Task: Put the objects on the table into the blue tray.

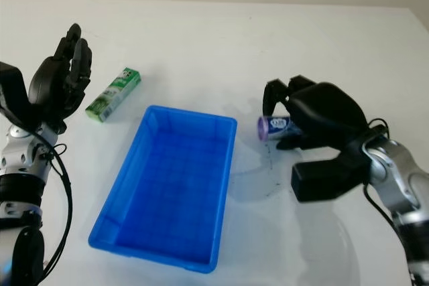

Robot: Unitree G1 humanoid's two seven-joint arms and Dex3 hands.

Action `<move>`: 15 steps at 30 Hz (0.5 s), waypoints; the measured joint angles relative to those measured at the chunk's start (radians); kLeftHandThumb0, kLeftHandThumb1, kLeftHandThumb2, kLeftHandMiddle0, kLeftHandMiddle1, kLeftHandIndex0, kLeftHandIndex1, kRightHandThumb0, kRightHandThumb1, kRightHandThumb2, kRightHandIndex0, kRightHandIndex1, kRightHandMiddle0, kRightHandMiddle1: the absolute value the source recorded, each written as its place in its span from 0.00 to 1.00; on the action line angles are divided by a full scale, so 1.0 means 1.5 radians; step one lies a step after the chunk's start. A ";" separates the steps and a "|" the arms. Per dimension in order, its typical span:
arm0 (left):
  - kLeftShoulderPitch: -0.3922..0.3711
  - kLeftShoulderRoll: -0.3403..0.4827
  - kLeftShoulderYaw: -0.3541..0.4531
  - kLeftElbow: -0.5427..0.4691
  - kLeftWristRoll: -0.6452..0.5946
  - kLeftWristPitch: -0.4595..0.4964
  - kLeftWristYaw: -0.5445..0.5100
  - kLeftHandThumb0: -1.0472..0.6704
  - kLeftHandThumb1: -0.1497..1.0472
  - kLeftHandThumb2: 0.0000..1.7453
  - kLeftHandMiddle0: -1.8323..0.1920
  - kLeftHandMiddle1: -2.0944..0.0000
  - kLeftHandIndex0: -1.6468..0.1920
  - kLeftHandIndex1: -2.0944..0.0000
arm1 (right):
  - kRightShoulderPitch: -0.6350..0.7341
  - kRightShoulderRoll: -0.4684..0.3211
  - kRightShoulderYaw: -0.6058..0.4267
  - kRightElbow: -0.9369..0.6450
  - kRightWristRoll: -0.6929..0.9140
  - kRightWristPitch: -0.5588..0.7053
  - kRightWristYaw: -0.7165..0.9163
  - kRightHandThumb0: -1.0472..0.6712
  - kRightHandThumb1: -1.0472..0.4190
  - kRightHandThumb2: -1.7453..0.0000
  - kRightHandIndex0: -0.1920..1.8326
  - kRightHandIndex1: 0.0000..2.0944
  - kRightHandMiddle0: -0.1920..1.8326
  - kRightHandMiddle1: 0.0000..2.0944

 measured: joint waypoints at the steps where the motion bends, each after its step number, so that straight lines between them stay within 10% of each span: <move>1: 0.000 0.000 0.000 0.001 0.000 0.000 0.000 0.17 1.00 0.33 1.00 0.98 0.99 0.98 | -0.020 0.008 0.003 0.025 0.000 0.000 -0.011 0.41 0.00 0.95 0.43 1.00 0.33 1.00; 15: 0.000 -0.001 -0.001 0.003 0.001 -0.004 0.000 0.17 1.00 0.32 1.00 0.98 0.99 0.97 | -0.184 0.167 0.013 0.072 0.108 -0.016 -0.106 0.44 0.00 0.89 0.65 1.00 0.55 1.00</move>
